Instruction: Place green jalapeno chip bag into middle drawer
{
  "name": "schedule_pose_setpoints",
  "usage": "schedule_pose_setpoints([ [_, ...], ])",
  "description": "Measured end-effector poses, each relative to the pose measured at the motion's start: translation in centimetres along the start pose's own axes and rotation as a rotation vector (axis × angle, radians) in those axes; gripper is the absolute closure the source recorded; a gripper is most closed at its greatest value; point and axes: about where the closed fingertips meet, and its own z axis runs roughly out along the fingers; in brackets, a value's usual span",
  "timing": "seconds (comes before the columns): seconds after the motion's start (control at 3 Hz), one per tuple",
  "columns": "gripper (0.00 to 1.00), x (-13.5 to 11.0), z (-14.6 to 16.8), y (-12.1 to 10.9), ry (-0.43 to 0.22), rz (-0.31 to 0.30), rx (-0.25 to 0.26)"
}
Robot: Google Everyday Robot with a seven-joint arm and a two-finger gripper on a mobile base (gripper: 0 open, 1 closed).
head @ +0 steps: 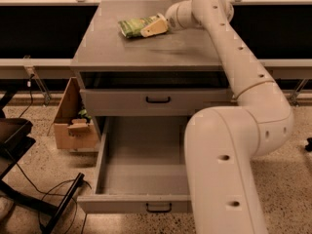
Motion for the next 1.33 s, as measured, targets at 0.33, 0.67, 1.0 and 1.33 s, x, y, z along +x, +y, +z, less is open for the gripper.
schedule_pose_setpoints([
  [0.33, 0.0, -0.5, 2.2, -0.6, 0.019, 0.074, 0.048],
  [0.67, 0.0, -0.1, 3.6, -0.8, 0.053, 0.132, 0.088],
  [1.0, 0.0, 0.0, 3.8, -0.8, 0.058, 0.157, 0.095],
  [1.33, 0.0, 0.2, 4.5, -0.3, 0.043, 0.165, 0.075],
])
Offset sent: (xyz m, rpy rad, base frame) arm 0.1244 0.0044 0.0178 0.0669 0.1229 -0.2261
